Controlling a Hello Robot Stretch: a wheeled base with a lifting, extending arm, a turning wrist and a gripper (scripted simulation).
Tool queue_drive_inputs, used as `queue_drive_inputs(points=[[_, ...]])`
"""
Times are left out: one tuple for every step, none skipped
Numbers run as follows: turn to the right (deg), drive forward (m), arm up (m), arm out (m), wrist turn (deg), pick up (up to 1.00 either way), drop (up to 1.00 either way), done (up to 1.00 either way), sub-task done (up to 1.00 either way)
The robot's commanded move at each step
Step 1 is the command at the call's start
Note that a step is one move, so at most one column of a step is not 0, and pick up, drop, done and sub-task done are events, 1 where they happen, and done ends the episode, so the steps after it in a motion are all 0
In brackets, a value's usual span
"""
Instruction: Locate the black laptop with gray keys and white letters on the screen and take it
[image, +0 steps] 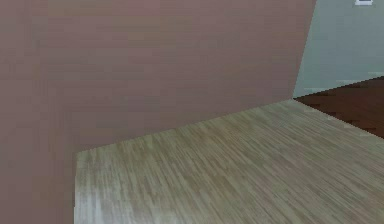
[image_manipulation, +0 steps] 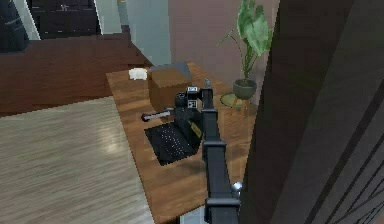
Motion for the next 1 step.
queue_drive_inputs(points=[[0.0,0.00,-0.30,0.00,0.0,0.00,0.00,0.00,0.00]])
